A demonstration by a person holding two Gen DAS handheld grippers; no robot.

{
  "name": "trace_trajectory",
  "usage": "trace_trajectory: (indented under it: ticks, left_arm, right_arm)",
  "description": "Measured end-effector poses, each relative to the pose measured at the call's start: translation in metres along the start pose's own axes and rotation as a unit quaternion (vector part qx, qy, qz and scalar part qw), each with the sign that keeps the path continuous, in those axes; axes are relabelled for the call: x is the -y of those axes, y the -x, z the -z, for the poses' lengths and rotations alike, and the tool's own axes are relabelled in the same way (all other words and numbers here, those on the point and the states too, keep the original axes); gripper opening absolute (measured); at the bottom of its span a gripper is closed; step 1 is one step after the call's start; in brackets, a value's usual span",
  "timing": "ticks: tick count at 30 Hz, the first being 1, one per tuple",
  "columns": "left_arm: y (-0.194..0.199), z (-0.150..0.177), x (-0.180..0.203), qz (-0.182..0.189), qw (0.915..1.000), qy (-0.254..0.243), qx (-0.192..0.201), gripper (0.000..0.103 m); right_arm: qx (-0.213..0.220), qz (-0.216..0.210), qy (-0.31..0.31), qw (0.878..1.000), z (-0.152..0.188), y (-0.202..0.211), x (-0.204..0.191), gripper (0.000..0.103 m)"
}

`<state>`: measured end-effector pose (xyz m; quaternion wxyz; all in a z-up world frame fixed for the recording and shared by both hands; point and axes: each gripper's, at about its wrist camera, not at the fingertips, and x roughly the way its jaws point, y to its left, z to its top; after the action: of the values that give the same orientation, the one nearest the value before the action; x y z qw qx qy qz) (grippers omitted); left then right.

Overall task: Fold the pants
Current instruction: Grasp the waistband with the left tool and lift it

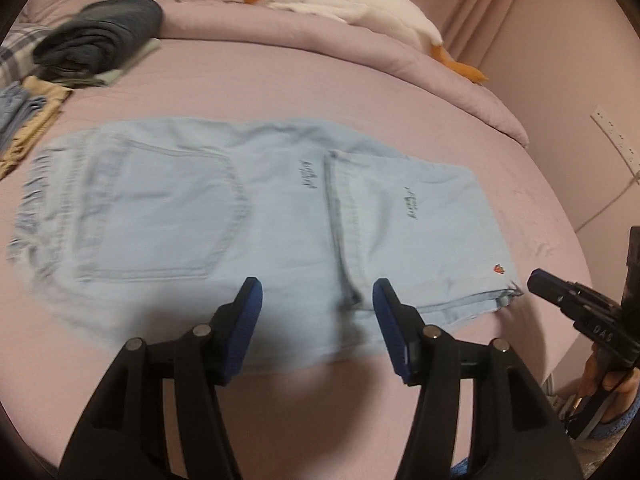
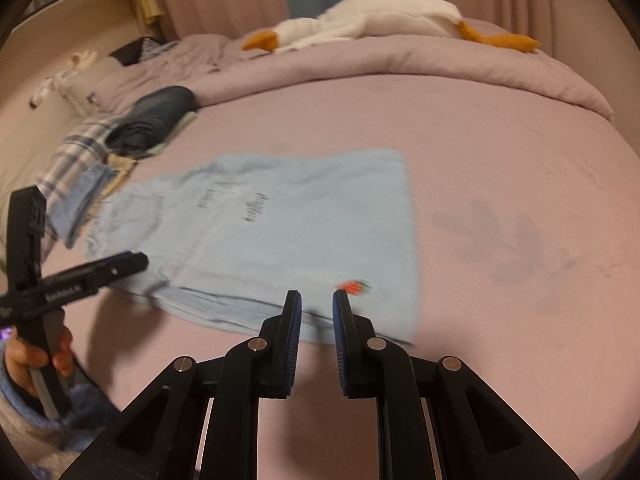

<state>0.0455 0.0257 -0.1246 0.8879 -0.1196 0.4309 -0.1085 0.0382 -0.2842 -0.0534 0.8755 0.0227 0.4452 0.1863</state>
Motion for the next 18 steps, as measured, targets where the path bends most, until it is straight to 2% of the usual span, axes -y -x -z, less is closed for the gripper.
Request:
trace_trajectory:
  ticks: [2,4,8,13,16,18]
  left_arm:
    - [0.007,0.002,-0.008,-0.009,0.9999,0.009,0.005,0.057]
    - [0.013,0.004,-0.017,-0.019,0.9996,0.021,0.007,0.058]
    - [0.023,0.007,-0.033,-0.029,0.9984,0.049,0.006,0.058]
    - [0.038,0.017,-0.065,-0.01,0.9932,0.116,0.009,0.059]
    - [0.045,0.026,-0.091,-0.002,0.9853,0.17,0.012,0.059]
    - [0.046,0.032,-0.112,0.008,0.9759,0.218,0.016,0.059]
  right_arm:
    - [0.005,-0.012,0.01,1.0,-0.005,-0.003,-0.011,0.035]
    - [0.009,-0.023,0.017,1.0,-0.008,-0.007,-0.023,0.044]
    - [0.004,-0.042,0.032,0.999,-0.012,-0.019,-0.042,0.045]
    - [-0.01,-0.058,0.046,0.997,-0.013,-0.031,-0.059,0.045]
    - [-0.019,-0.063,0.056,0.996,-0.013,-0.036,-0.067,0.045]
    - [-0.024,-0.068,0.06,0.996,-0.013,-0.039,-0.07,0.045]
